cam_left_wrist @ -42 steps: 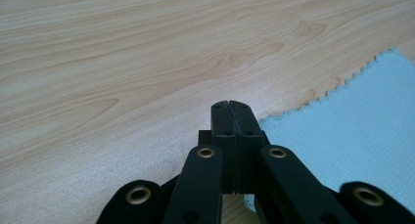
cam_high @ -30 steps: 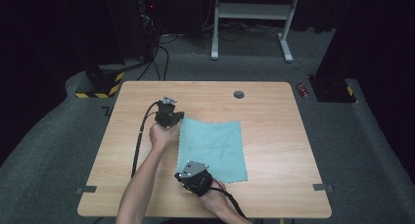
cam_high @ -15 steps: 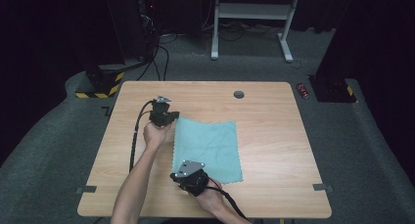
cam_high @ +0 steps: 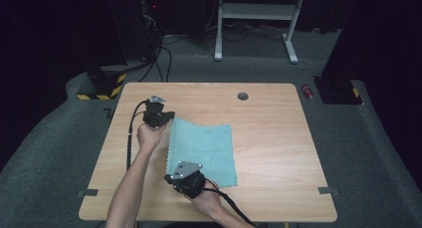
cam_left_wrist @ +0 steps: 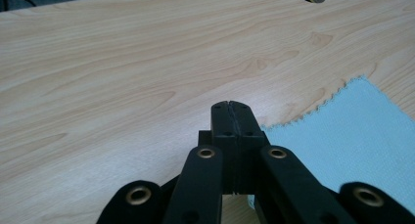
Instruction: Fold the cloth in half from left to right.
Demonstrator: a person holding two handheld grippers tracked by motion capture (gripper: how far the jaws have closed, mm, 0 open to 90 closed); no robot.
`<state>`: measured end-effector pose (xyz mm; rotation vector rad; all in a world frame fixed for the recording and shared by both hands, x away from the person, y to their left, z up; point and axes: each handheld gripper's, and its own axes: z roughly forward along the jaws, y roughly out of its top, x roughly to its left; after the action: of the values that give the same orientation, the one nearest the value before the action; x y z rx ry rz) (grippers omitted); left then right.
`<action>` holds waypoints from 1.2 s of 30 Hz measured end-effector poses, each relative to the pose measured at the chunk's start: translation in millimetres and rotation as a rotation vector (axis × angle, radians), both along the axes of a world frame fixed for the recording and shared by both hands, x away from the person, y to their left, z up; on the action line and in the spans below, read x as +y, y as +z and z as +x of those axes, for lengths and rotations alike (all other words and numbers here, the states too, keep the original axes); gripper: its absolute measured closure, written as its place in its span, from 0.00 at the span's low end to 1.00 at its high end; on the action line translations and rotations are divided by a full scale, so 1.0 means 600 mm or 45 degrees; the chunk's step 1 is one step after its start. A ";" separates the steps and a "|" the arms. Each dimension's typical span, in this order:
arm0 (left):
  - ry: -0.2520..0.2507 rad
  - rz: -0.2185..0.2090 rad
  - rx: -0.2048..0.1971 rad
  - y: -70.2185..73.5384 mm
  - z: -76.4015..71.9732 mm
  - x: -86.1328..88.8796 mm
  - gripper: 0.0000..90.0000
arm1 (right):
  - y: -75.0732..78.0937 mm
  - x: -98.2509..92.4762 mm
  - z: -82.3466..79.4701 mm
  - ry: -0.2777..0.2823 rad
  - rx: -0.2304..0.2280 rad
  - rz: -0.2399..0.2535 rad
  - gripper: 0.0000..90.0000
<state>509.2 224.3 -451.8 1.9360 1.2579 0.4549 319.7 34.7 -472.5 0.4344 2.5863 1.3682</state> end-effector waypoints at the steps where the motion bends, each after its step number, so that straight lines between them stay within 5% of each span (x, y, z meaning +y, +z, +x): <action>1: -0.001 0.003 -0.005 0.004 -0.002 0.003 1.00 | 0.002 0.002 -0.001 0.003 0.002 0.008 1.00; 8: 0.000 0.017 -0.011 0.012 -0.008 0.006 1.00 | 0.007 0.005 -0.006 0.016 -0.006 0.035 1.00; 14: -0.024 0.054 -0.005 -0.007 -0.001 -0.031 1.00 | -0.003 -0.027 -0.005 -0.026 0.012 0.036 1.00; 26: -0.088 0.095 0.026 -0.057 0.015 -0.113 1.00 | -0.038 -0.091 -0.010 -0.129 -0.001 -0.070 1.00; 36: -0.108 0.125 0.020 -0.057 0.021 -0.138 1.00 | -0.059 -0.132 -0.008 -0.200 0.009 -0.106 1.00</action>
<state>522.0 141.8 -486.0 2.0706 1.1774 0.4669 314.8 -44.7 -507.8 0.6152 2.5421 1.2054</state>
